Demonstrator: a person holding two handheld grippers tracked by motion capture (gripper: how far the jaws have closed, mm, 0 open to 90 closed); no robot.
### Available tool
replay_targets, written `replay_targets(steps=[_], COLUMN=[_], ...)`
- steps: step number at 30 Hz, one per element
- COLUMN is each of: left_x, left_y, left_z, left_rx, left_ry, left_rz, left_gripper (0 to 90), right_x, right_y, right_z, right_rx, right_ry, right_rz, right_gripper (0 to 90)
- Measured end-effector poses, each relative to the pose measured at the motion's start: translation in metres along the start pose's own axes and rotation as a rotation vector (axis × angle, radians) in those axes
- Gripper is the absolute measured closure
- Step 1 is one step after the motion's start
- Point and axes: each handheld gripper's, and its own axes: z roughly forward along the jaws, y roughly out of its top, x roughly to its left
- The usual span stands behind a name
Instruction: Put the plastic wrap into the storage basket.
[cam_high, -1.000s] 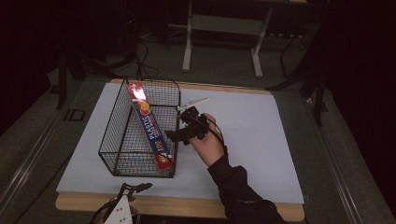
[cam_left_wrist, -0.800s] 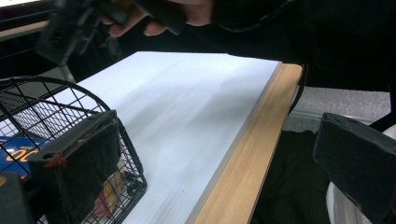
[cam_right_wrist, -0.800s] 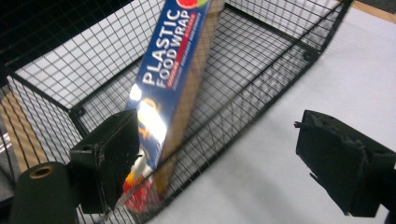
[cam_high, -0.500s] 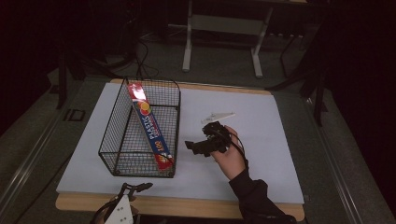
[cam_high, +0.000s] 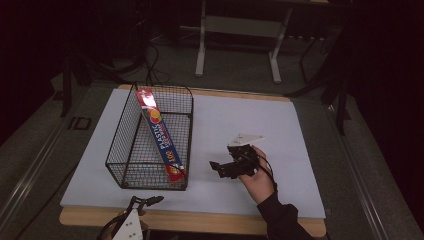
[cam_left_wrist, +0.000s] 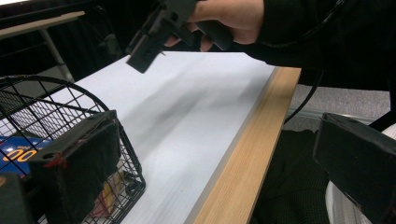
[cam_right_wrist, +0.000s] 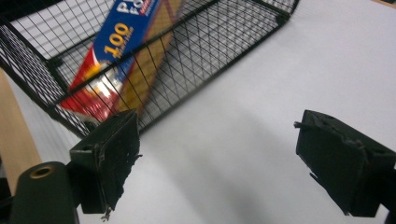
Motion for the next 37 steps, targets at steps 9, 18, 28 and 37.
replay_targets(steps=[9, 18, 28, 37], left_x=[0.000, -0.001, -0.001, -0.001], left_y=[0.000, 0.000, 0.000, 0.000], left_z=[0.000, 0.001, 0.002, 0.002], left_rx=[0.004, 0.004, 0.010, 0.010], left_ry=[0.000, -0.001, -0.008, -0.011], left_rz=[0.002, 0.001, 0.008, 0.011], left_gripper=[1.3, 1.3, 1.3, 1.3], right_x=[-0.006, -0.014, -0.019, -0.021], right_y=[-0.023, -0.044, -0.059, -0.061], right_z=[-0.010, -0.018, -0.018, -0.018], right_rx=[-0.002, 0.024, 0.001, -0.010], right_ry=[-0.019, -0.044, -0.107, -0.125], right_rz=[-0.011, -0.009, -0.025, -0.025], right_gripper=[13.5, 13.5, 14.0, 14.0])
